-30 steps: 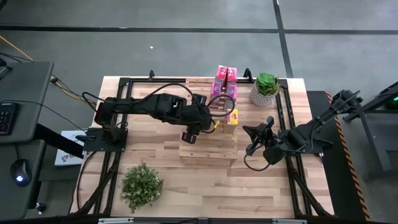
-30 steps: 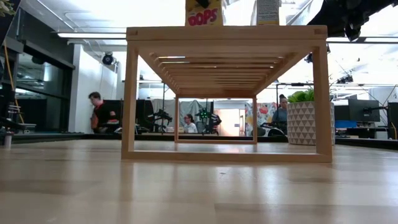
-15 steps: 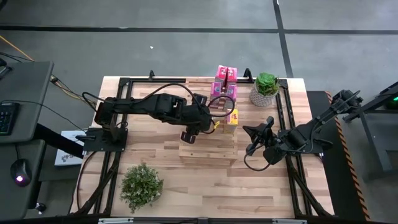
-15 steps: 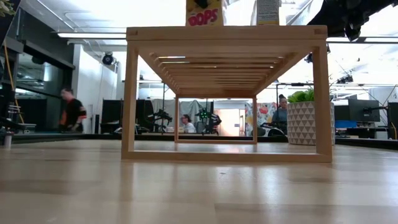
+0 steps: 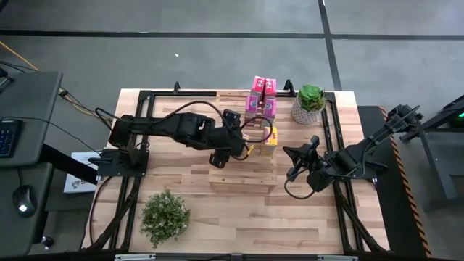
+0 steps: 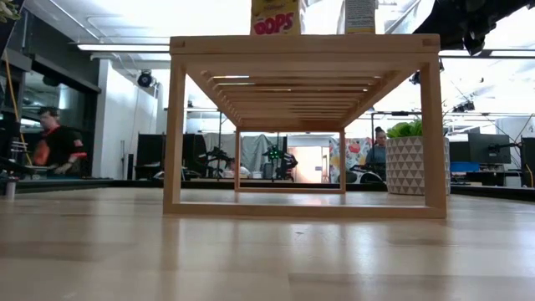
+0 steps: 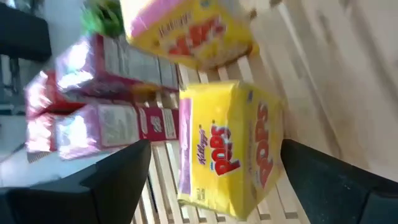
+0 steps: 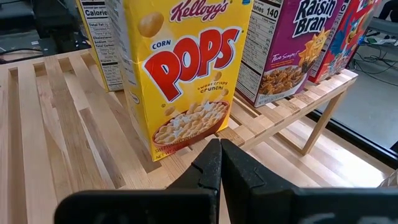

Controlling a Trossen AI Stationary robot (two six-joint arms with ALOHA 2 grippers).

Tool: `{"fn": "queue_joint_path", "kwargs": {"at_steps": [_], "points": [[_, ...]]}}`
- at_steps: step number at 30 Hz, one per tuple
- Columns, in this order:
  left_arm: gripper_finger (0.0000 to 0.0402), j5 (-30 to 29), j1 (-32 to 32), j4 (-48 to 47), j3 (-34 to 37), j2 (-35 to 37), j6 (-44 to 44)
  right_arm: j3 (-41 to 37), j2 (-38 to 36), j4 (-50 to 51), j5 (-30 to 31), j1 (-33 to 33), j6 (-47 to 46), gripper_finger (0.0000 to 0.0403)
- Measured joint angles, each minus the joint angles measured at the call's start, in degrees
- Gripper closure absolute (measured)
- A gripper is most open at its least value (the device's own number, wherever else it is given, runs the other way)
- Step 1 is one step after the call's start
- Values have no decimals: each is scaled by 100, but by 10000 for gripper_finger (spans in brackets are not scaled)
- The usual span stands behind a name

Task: Stack cereal on shelf
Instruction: Put the yellow cereal box on the shelf aligned with the other yellow cereal box

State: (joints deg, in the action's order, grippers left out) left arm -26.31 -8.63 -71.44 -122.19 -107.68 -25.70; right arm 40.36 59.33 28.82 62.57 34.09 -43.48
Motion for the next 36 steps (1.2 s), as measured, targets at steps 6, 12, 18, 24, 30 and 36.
{"fn": "queue_joint_path", "kwargs": {"at_steps": [6,12,18,24,30,36], "points": [[51,-601,-362,-385,-655,15,89,-2,0,0,2,1,0,403],[51,-693,-760,-1097,-1191,167,962,-2,0,0,2,0,-9,403],[51,1104,-914,-1470,-908,702,1757,0,0,0,-4,2,-26,403],[51,767,-1274,156,701,1683,2003,0,0,4,-11,0,-122,403],[51,53,-1444,2616,3653,3101,2006,0,0,21,-26,1,-125,403],[51,44,-1450,5425,6337,4387,1752,0,0,24,-22,0,-122,403]]}}
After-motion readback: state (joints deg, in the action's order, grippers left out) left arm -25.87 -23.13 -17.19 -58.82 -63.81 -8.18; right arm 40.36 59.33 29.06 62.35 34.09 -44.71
